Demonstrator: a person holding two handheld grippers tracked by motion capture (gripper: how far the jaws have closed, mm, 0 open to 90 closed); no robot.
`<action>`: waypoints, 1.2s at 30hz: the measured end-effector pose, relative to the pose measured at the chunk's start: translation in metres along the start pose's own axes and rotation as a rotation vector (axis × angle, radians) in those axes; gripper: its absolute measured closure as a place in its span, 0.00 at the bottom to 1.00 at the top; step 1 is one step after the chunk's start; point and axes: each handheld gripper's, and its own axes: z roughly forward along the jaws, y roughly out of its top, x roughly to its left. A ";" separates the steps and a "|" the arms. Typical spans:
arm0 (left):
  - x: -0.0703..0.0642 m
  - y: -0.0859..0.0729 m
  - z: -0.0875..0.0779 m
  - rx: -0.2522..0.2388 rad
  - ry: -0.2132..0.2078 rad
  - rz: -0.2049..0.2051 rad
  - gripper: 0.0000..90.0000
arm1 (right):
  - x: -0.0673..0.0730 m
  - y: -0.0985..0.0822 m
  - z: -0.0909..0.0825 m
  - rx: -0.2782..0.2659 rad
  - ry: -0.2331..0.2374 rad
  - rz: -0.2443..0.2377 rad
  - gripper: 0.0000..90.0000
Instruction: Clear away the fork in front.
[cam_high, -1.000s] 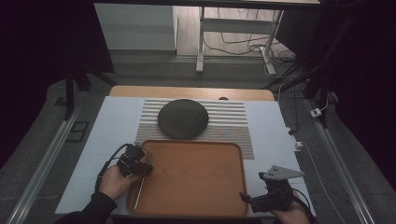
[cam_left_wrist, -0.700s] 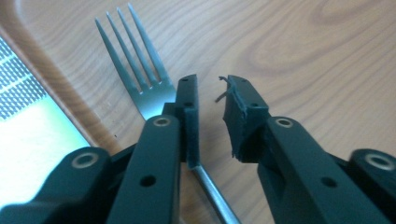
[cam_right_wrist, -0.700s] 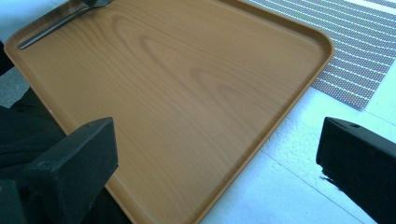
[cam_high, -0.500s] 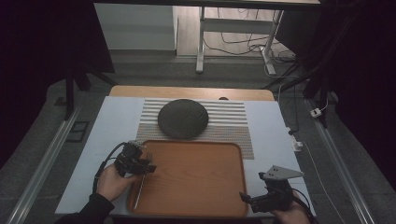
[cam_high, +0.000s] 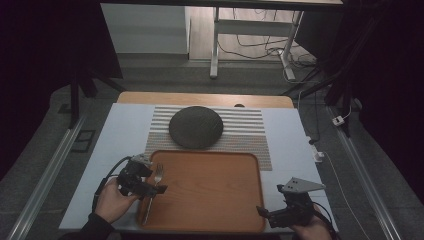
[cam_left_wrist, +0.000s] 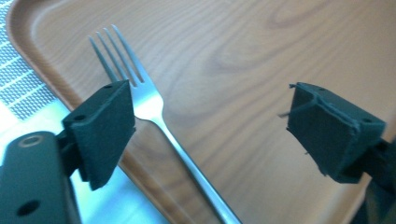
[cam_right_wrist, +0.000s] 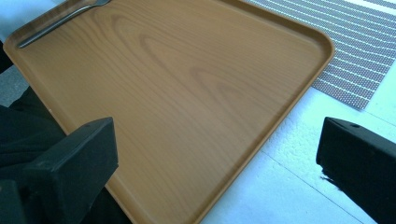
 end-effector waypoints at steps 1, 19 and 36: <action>-0.001 -0.001 -0.002 -0.008 -0.006 0.004 0.12 | 0.000 0.000 0.000 0.001 0.000 0.000 0.00; -0.007 -0.044 -0.040 -0.148 -0.075 -0.055 0.01 | 0.000 0.000 0.000 -0.001 -0.002 0.001 0.00; -0.007 -0.081 -0.062 -0.190 -0.078 -0.107 0.00 | 0.000 0.000 0.001 0.000 -0.003 0.002 0.00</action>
